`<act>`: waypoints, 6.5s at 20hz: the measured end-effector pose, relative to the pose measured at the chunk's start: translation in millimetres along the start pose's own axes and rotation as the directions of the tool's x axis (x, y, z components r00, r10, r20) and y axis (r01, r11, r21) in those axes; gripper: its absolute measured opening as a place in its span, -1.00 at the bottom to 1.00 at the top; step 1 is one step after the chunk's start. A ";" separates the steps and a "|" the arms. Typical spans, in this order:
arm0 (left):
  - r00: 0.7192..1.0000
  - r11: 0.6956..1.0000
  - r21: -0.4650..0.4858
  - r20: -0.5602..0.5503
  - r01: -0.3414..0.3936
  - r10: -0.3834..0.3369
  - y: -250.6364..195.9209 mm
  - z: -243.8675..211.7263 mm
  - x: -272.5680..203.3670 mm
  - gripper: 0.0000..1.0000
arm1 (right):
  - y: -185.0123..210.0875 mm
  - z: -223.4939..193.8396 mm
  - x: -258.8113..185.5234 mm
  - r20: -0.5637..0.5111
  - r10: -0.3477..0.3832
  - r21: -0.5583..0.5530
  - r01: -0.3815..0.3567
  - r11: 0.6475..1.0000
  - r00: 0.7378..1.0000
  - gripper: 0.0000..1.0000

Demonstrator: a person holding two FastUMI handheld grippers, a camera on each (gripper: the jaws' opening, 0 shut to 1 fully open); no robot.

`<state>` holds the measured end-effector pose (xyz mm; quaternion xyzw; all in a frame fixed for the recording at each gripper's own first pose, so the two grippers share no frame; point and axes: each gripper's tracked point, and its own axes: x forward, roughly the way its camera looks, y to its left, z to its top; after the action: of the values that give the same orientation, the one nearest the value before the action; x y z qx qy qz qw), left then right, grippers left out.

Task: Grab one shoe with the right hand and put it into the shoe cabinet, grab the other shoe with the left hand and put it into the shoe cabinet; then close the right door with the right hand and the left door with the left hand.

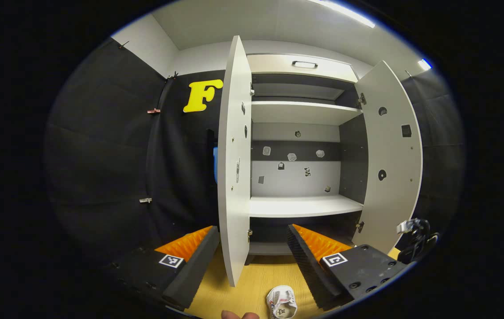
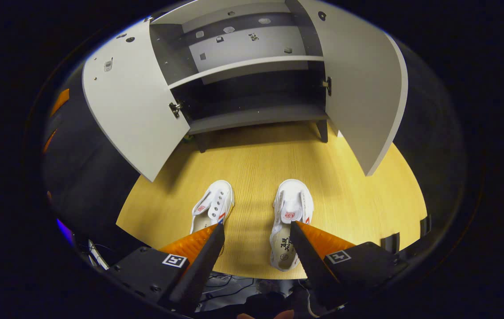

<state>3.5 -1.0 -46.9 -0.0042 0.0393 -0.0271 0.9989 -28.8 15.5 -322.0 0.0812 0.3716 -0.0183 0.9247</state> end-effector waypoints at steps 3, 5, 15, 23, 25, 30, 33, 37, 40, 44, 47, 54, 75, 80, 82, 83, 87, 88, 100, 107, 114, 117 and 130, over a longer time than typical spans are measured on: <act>1.000 1.000 -0.002 -0.017 -0.007 0.007 1.0 -8.0 0.2 0.95 | -12.7 -22.7 33.6 -0.051 -0.034 -0.014 0.033 0.999 0.998 0.78; 1.000 1.000 0.004 -0.026 -0.012 0.012 2.0 -9.8 0.2 0.95 | -21.9 -38.9 56.7 -0.088 -0.059 0.004 0.060 0.998 0.994 0.67; 0.998 0.999 0.030 -0.062 -0.016 0.018 -5.0 -22.3 3.3 0.95 | -53.4 -30.3 132.1 0.055 -0.194 0.019 0.193 0.981 0.979 -0.16; 0.997 0.999 0.037 -0.078 -0.010 0.013 -6.1 -28.4 6.4 0.95 | -52.4 -19.2 144.2 0.096 -0.103 0.008 0.103 0.995 0.990 -0.89; 0.997 1.000 0.027 -0.079 -0.010 0.012 -5.1 -28.5 6.1 0.95 | -56.5 -7.6 135.6 0.107 -0.085 0.015 0.083 0.996 0.991 -0.90; 0.998 1.000 0.019 -0.065 -0.004 0.005 -6.4 -23.3 5.8 0.95 | -44.3 34.3 82.9 0.185 -0.028 0.001 0.028 1.000 0.982 -0.90; 0.998 1.000 0.008 -0.061 0.000 0.001 -7.9 -24.1 6.1 0.95 | -22.6 76.7 43.5 0.233 0.010 -0.014 -0.007 1.000 0.972 -0.90; 0.998 1.000 -0.006 -0.058 0.010 -0.010 -11.1 -23.7 6.3 0.95 | 13.7 143.9 -1.6 0.304 0.054 -0.079 -0.032 0.996 0.951 -0.90; 0.999 1.000 -0.002 -0.043 0.022 -0.022 -15.5 -19.8 8.0 0.95 | 40.9 204.8 -23.6 0.359 0.088 -0.101 -0.055 0.993 0.929 -0.90; 0.999 0.999 -0.009 -0.032 0.037 -0.037 -20.3 -18.1 8.1 0.95 | 64.1 291.6 -30.2 0.422 0.104 -0.119 -0.059 0.991 0.901 -0.89; 0.998 0.998 -0.037 -0.037 0.048 -0.049 -23.7 -21.1 10.7 0.95 | 65.0 350.4 -13.1 0.442 0.085 -0.140 -0.025 0.990 0.893 -0.90; 0.997 0.998 -0.053 -0.062 0.043 -0.046 -19.0 -30.5 17.4 0.96 | 47.5 460.1 64.4 0.414 0.009 -0.177 0.071 0.982 0.910 -0.91; 0.997 0.998 -0.063 -0.073 -0.004 -0.001 -4.4 -28.9 13.8 0.94 | 12.6 501.0 168.2 0.236 -0.158 -0.196 0.206 0.959 0.959 -0.15; 0.998 0.998 -0.065 -0.067 0.000 -0.004 -6.6 -26.4 7.5 0.94 | 26.4 494.1 124.7 0.341 -0.106 -0.189 0.179 0.966 0.934 0.92; 0.998 0.998 -0.062 -0.063 -0.002 -0.002 -6.3 -24.6 5.7 0.94 | 27.4 497.2 101.0 0.418 -0.098 -0.172 0.185 0.968 0.903 0.97; 0.998 0.998 -0.059 -0.059 -0.003 0.000 -6.2 -23.4 4.2 0.94 | 31.0 498.1 86.9 0.458 -0.084 -0.161 0.176 0.971 0.885 0.97; 0.998 0.998 -0.055 -0.060 0.000 -0.003 -6.8 -30.8 1.3 0.94 | 41.2 479.0 22.7 0.579 -0.035 -0.147 0.147 0.978 0.814 0.96; 0.998 0.998 -0.056 -0.066 0.001 -0.004 -6.5 -35.8 0.2 0.94 | 43.7 468.7 4.1 0.603 -0.021 -0.158 0.145 0.977 0.797 0.97; 0.936 0.990 -0.046 -0.323 0.130 -0.138 -34.2 -207.0 -22.3 0.94 | 72.0 334.0 -178.7 0.737 0.138 -0.246 0.073 0.966 0.661 0.95; 0.838 0.970 -0.065 -0.492 0.235 -0.236 -63.8 -311.3 -26.9 0.77 | 55.1 302.0 -214.4 0.740 0.128 -0.205 0.041 0.978 0.661 0.95; 0.792 0.969 -0.041 -0.569 0.243 -0.223 -69.8 -381.3 16.6 0.41 | 19.0 290.6 -230.8 0.743 0.059 -0.150 0.079 0.985 0.667 0.96; 0.797 0.967 -0.022 -0.561 0.255 -0.223 -75.0 -392.1 37.0 0.27 | 4.4 288.9 -240.2 0.749 0.030 -0.141 0.115 0.983 0.662 0.96; 0.769 0.969 0.067 -0.623 0.237 -0.145 -65.1 -406.4 67.8 -0.88 | -24.4 277.9 -256.5 0.753 -0.024 -0.104 0.154 0.983 0.657 0.96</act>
<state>35.4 -72.1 -456.6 0.0717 0.3586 -0.1311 0.9214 -26.5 -60.8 49.1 -0.0257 -0.0375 -0.0658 0.9968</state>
